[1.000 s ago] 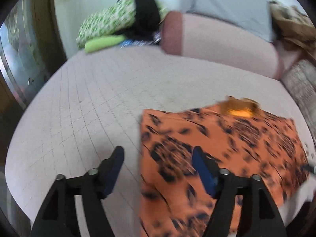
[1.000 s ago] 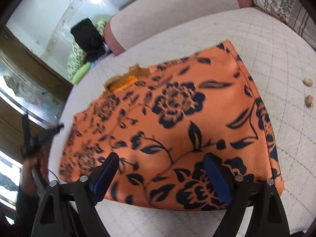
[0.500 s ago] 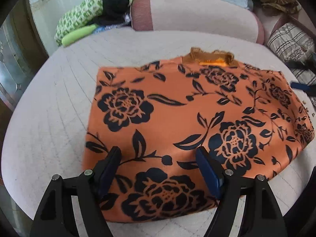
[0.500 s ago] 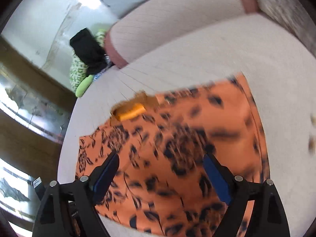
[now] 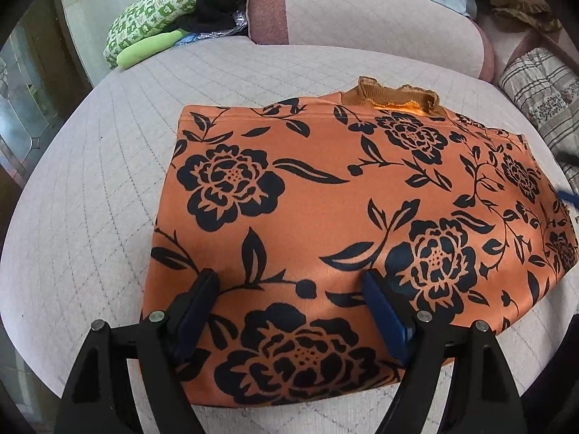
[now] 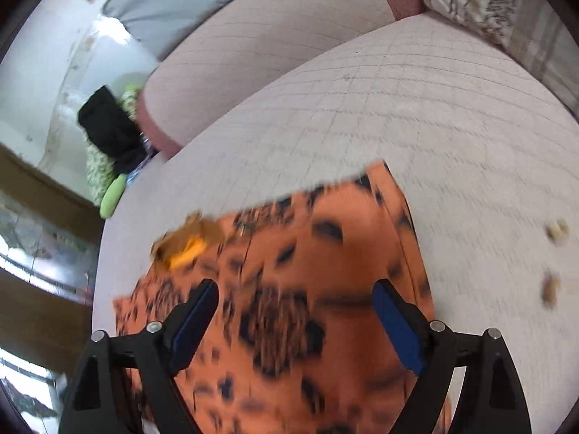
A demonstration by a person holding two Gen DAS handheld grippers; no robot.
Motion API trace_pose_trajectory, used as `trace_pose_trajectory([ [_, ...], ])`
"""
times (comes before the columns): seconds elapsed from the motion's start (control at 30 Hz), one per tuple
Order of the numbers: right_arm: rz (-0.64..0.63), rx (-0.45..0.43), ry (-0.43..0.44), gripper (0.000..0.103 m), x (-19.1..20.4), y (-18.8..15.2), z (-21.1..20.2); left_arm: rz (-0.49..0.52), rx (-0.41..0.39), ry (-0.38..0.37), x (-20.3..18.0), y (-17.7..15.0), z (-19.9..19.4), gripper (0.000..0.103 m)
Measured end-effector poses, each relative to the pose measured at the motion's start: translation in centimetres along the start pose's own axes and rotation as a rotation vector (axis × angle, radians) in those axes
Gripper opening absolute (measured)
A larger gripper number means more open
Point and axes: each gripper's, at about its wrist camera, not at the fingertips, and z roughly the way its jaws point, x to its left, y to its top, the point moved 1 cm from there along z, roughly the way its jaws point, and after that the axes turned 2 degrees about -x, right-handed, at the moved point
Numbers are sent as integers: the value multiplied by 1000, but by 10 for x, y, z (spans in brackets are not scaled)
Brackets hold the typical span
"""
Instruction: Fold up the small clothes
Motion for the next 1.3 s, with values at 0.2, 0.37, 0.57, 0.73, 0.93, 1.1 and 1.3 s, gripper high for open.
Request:
trace_pose_trajectory([
  [0.2,82,13,72,89,-15,-91,-39,-3,11,9,-1,-6,-6,82],
  [0.37,203,49,87,89,-44,-129,-40,-14,17,0,-5,-7,-14,82],
  [0.57,350,0,156,89,-70,-123,-40,-55,-52,-35,-10,-2,-39,82],
  [0.73,491,-44,212,90,-90,-114,-34,-66,-67,-60,-27,4,-35,82],
  [0.93,546,-82,230,99,-93,-99,-23,-22,-55,-89,-59,8,-18,82],
  [1.1,486,-111,223,94,-86,-91,-18,97,-55,-16,-87,2,-1,86],
  [1.3,460,-114,215,78,-85,-88,-17,83,-142,-72,-95,10,-30,86],
])
